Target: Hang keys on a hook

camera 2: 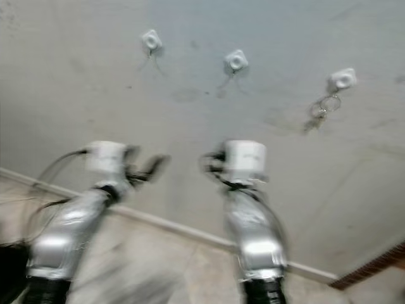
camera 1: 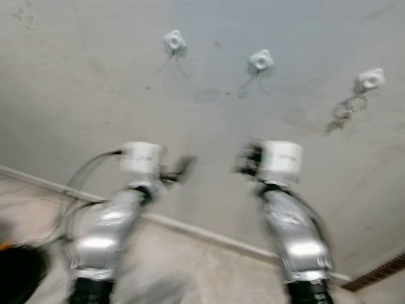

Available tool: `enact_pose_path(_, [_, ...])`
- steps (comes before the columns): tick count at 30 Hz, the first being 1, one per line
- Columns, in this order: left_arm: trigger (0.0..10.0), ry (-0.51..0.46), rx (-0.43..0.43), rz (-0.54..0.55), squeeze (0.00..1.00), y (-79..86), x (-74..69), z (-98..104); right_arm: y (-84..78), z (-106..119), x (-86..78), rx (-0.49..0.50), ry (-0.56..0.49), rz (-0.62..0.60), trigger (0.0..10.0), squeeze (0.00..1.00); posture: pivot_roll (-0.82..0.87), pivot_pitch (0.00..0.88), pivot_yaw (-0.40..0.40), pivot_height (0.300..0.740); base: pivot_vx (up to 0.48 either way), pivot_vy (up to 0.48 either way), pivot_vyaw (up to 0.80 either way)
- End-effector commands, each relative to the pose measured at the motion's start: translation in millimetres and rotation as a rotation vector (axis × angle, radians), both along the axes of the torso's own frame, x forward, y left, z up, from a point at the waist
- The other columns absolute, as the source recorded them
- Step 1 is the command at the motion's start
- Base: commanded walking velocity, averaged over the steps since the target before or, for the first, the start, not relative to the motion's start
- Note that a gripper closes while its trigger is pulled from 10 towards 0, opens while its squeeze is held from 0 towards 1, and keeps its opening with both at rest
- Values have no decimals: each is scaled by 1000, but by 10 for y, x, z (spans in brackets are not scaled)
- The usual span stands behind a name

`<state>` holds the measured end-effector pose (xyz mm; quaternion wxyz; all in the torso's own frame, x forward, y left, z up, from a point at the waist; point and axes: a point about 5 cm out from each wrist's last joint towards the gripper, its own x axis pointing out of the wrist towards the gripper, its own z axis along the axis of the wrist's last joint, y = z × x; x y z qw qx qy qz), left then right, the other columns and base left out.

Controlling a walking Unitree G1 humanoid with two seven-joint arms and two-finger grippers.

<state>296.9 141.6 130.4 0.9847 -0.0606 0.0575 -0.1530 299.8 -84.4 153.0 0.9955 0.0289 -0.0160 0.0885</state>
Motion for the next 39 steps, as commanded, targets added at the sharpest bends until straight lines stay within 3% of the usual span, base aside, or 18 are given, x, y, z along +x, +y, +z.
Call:
enact_pose_path(1, [10000, -22, -10, -68, 0, -190, 5, 63, -168, -49, -11, -7, 14, -57, 10000, 0, 113, 0, -49, 740, 416, 0, 0])
enact_pose_path(16, [10000, -17, -13, -65, 0, -170, -33, 50, -191, -65, -45, -29, 12, -47, 10000, 0, 118, 0, -50, 740, 404, 0, 0])
enact_pose_path(24, [10000, -80, 76, -40, 0, -78, -104, 121, -261, -77, -120, -49, 6, -36, 10000, 0, 137, 0, -40, 740, 0, 0, 0])
enact_pose_path(26, [10000, -84, 106, -1, 0, 19, -165, 115, -283, -99, -154, -52, 11, -36, 10000, 0, 137, 0, -38, 740, 0, 0, 0])
enact_pose_path(30, [10000, -85, 150, -15, 0, 61, -298, 82, -305, -118, -214, -50, 17, -38, 10000, 0, 141, 0, -31, 740, 0, 0, 0])
enact_pose_path(39, [10000, -95, 164, 10, 0, 114, -312, 130, -283, -100, -313, -44, 5, 14, 10000, 0, 158, 0, -33, 740, 0, 0, 0])
